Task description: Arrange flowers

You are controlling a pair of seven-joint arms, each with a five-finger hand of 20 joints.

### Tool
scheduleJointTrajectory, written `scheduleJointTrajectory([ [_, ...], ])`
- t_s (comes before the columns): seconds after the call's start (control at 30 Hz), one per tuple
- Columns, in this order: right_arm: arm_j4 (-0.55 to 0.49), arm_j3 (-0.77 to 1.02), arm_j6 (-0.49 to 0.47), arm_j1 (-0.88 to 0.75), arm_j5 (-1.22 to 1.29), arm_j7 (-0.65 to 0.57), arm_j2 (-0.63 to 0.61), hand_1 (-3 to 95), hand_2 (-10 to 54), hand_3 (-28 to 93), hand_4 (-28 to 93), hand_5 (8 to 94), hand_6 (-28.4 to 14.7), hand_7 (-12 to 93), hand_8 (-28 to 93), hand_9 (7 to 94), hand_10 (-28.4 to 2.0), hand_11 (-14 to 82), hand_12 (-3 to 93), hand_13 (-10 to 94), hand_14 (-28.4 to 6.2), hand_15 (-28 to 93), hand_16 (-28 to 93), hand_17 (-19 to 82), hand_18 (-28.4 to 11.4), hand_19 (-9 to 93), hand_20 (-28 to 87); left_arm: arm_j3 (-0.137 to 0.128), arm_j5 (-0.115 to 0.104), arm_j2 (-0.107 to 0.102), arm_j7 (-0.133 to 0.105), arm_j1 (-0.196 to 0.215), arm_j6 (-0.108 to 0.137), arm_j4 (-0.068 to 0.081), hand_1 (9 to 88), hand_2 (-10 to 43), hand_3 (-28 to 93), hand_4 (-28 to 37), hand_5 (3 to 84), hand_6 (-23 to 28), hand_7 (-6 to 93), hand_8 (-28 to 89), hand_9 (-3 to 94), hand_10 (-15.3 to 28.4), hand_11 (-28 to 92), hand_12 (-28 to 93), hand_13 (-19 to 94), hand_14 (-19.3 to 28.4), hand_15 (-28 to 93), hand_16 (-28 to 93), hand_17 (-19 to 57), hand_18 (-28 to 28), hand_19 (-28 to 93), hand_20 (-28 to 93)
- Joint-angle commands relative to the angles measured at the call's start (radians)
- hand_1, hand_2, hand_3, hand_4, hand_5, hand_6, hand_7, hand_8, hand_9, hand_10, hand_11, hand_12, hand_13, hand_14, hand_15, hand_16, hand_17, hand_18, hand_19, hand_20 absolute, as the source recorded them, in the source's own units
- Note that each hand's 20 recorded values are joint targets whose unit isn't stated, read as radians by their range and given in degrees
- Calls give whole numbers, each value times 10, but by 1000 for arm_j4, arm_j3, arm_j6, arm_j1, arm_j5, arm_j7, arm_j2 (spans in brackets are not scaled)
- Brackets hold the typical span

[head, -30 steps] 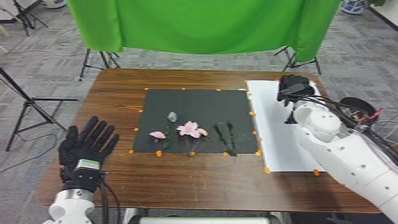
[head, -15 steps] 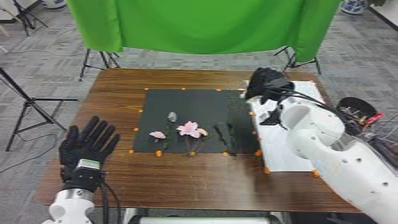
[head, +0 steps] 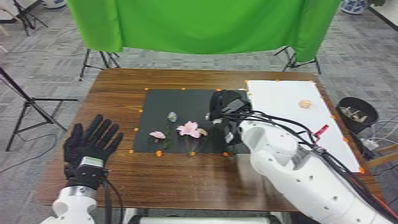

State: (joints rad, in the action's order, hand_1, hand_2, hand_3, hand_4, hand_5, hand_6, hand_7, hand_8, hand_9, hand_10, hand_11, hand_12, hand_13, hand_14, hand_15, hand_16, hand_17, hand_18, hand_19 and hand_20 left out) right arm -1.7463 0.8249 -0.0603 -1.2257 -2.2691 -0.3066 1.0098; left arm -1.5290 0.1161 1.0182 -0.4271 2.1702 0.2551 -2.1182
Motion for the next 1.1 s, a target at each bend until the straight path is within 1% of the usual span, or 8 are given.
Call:
scheduleJointTrajectory([
  [0.03, 1, 4, 29, -12, -47, -8, -15, 578, -44, 720, -283, 764, 21, 203, -13, 845, -76, 93, 367, 652, -57, 233, 379, 256, -168, 648, 316, -12, 6, 8, 8, 19, 0, -4, 265, 159, 702, -283, 404, 102, 143, -85, 336, 165, 243, 114, 235, 174, 410, -77, -67, 153, 375, 85],
  [0.2, 0, -9, 54, -14, -69, -4, -21, 578, -45, 721, -283, 764, 21, 202, -15, 844, -76, 92, 366, 649, -58, 235, 376, 255, -169, 650, 316, -16, 3, 7, 5, 24, 2, -4, 265, 159, 702, -283, 404, 102, 143, -85, 337, 165, 242, 114, 236, 174, 411, -77, -67, 153, 375, 85],
  [0.4, 14, 5, -35, -27, -100, 11, -18, 571, -48, 721, -283, 747, 24, 209, -23, 820, -89, 88, 337, 628, -63, 242, 361, 245, -167, 645, 311, -13, 7, 11, 9, 16, -3, 3, 266, 161, 700, -283, 405, 102, 144, -86, 336, 165, 243, 114, 236, 173, 411, -77, -67, 153, 375, 85],
  [0.5, 28, 37, -160, -35, -111, 39, -15, 559, -57, 714, -283, 727, 25, 219, -35, 798, -90, 90, 311, 606, -69, 254, 329, 233, -167, 629, 301, -16, -1, 13, 10, 23, 0, 1, 265, 161, 700, -283, 404, 103, 142, -86, 334, 165, 240, 113, 226, 169, 403, -79, -67, 153, 374, 85],
  [0.57, 31, 36, -142, -42, -99, 25, -23, 536, -69, 719, -283, 695, 26, 239, -58, 751, -92, 117, 263, 561, -83, 272, 237, 211, -165, 579, 276, -17, 4, 12, 11, 25, -5, 1, 265, 161, 700, -283, 403, 102, 141, -85, 332, 165, 238, 113, 223, 168, 402, -78, -68, 153, 374, 84],
  [0.7, 11, 44, -102, -50, -76, 16, -27, 524, -79, 733, -283, 679, 25, 238, -62, 724, -98, 135, 236, 539, -88, 271, 224, 201, -167, 567, 270, -24, 0, 12, 5, 33, 0, -3, 265, 161, 699, -283, 401, 101, 140, -84, 331, 164, 238, 114, 222, 169, 401, -75, -69, 153, 372, 84],
  [0.87, -41, 73, -129, -67, -22, 20, -37, 432, -95, 823, -283, 578, 22, 230, -155, 630, -114, 227, 186, 469, -107, 311, 198, 160, -173, 557, 268, -19, 1, 15, 9, 25, -6, 0, 264, 160, 699, -283, 400, 101, 139, -84, 331, 164, 238, 115, 223, 170, 402, -74, -70, 153, 373, 84],
  [1.1, -82, 115, -183, -82, -11, 22, -37, 351, -95, 841, -283, 422, -15, 203, -150, 509, -148, 300, 206, 395, -131, 345, 183, 115, -184, 523, 248, -21, 3, 16, 5, 32, -9, -2, 264, 158, 701, -283, 398, 101, 139, -84, 330, 164, 237, 115, 224, 171, 402, -74, -70, 153, 372, 85],
])
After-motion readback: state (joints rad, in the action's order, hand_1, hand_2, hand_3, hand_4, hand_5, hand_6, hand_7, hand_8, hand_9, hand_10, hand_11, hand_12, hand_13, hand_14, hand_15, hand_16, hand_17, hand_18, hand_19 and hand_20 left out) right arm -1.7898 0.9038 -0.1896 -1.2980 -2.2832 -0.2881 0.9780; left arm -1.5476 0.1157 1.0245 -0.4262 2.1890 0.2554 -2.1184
